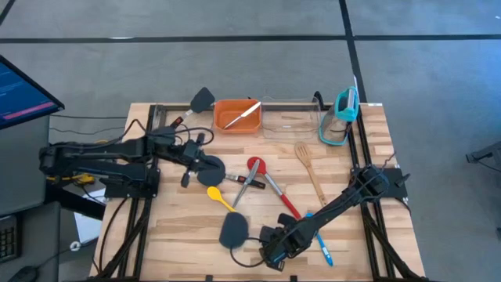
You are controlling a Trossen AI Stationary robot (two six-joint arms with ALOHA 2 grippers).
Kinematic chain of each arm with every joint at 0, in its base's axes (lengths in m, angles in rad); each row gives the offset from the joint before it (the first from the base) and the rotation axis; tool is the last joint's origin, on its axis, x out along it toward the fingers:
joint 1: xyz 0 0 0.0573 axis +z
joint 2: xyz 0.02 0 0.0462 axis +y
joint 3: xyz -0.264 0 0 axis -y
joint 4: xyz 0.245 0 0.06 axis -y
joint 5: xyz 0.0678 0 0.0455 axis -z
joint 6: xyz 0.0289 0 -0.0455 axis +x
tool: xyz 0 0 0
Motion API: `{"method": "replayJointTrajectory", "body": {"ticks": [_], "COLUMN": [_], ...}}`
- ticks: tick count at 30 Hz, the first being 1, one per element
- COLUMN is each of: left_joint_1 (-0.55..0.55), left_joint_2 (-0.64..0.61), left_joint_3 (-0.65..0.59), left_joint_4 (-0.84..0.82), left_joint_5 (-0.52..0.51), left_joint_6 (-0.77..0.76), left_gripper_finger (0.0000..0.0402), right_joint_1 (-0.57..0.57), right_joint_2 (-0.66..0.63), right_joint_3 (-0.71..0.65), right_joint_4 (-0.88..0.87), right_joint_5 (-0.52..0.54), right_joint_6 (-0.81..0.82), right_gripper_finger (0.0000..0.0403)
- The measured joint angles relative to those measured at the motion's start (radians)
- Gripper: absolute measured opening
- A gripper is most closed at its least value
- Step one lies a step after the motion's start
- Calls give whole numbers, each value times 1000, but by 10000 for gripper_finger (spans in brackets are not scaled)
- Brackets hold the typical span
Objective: Pick & Place Kitchen Items
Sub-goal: Put the black spatula into the left transparent bin
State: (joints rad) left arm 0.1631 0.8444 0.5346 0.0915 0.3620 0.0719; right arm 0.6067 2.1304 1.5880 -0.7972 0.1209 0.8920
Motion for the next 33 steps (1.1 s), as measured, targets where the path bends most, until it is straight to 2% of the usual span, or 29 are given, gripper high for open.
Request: {"method": "replayJointTrajectory", "body": {"ticks": [11, 17, 23, 29, 33], "left_joint_1": [0, 0, 0, 0, 0], "left_joint_2": [-207, -243, -243, -266, -275], "left_joint_3": [0, 0, 0, 0, 0], "left_joint_4": [-1, -2, -7, -9, -24], "left_joint_5": [-3, -3, -35, -175, -208], "left_joint_6": [-2, -7, -28, -26, -25], "left_gripper_finger": [2, 2, 2, 2, 2], "right_joint_1": [0, 0, 9, 16, 11], "right_joint_2": [-1, -15, -77, -136, -146], "right_joint_3": [41, 41, 42, 41, 42], "right_joint_4": [-59, -64, -110, -236, -245], "right_joint_5": [42, 101, 289, 517, 662], "right_joint_6": [-51, -60, -24, 98, 101], "right_gripper_finger": [94, 94, 94, 94, 94]}}
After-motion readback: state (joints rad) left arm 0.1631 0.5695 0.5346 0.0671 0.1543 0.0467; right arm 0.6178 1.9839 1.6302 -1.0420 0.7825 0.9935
